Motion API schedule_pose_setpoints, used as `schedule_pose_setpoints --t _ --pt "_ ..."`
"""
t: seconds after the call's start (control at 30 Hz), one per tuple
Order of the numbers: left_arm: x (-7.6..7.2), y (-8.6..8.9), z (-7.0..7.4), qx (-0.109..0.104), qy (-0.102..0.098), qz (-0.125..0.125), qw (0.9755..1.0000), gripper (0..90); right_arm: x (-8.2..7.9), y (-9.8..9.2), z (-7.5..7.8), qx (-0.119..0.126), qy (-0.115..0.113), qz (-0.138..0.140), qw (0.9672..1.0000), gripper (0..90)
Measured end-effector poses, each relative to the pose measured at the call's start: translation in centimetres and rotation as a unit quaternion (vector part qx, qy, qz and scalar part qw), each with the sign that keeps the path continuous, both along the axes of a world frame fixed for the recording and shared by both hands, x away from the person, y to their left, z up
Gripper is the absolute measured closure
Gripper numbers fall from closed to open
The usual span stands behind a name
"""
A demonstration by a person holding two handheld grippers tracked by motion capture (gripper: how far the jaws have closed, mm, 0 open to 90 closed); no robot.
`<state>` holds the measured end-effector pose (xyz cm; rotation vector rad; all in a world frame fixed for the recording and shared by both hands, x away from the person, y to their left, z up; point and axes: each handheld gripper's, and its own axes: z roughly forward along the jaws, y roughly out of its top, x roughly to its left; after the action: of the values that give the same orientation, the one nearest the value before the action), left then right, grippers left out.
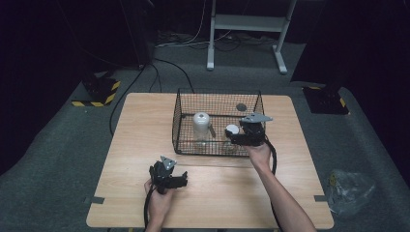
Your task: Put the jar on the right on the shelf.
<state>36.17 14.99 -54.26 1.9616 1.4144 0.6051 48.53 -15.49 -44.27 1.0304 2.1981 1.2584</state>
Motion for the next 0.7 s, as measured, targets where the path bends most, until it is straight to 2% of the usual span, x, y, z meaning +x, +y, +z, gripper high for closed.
schedule_pose_setpoints --t 0.7 --pt "0.0 0.0 0.0 0.0 0.0 0.0 1.0 7.8 -1.2 -1.5 0.9 0.021 -0.019 0.009 0.9996 25.2"
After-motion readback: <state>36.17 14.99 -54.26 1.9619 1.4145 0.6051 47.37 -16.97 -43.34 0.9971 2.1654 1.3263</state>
